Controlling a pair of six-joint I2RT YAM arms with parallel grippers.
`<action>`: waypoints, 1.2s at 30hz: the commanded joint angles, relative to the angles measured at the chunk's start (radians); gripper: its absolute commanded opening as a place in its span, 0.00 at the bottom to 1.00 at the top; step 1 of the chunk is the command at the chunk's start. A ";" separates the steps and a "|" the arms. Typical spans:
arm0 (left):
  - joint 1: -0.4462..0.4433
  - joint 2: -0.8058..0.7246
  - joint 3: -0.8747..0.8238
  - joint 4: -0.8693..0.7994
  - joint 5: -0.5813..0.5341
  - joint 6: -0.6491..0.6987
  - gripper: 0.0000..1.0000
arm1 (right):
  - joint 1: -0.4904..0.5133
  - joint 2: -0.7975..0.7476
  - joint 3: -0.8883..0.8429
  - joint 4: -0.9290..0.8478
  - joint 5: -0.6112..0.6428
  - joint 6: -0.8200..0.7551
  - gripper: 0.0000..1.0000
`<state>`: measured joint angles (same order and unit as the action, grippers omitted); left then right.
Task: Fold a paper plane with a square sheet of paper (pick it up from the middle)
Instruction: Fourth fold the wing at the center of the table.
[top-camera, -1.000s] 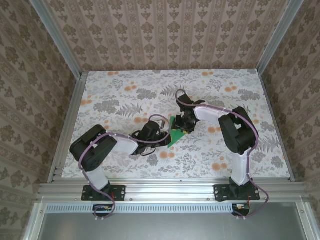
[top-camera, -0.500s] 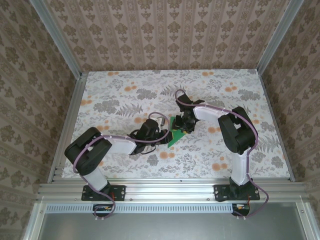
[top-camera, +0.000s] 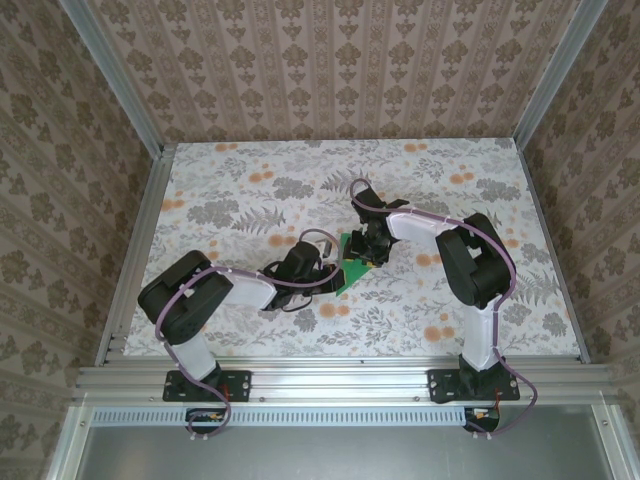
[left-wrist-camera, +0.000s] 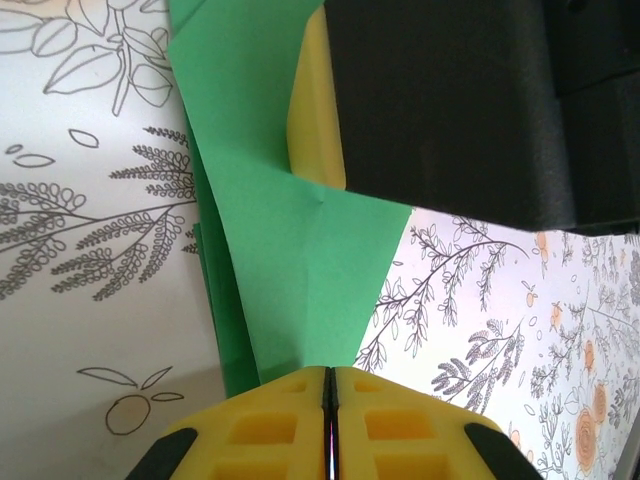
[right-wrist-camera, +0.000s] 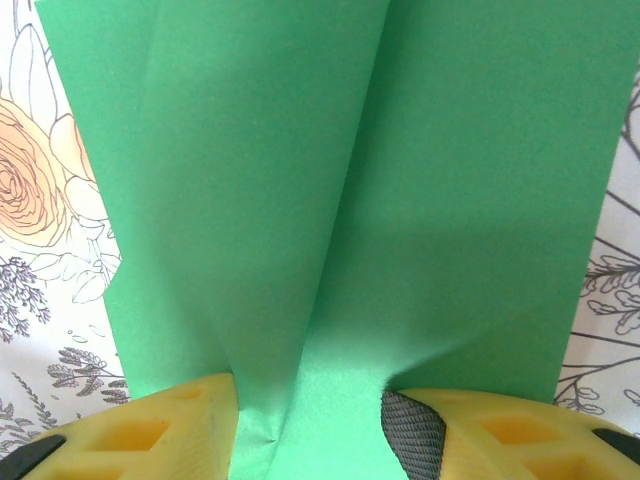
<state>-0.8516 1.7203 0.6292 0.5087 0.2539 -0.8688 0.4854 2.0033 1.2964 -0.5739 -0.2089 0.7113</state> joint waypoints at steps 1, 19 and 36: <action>-0.009 0.015 0.021 -0.038 -0.005 0.000 0.11 | -0.016 0.219 -0.104 -0.064 0.238 0.007 0.52; -0.037 0.037 0.064 -0.135 -0.082 0.006 0.09 | -0.016 0.242 -0.105 -0.065 0.261 0.021 0.52; -0.040 -0.001 0.040 -0.153 -0.142 0.000 0.09 | -0.016 0.252 -0.105 -0.066 0.271 0.024 0.52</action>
<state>-0.8906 1.7344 0.6769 0.3958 0.1448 -0.8684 0.4889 2.0117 1.3045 -0.5808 -0.1940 0.7364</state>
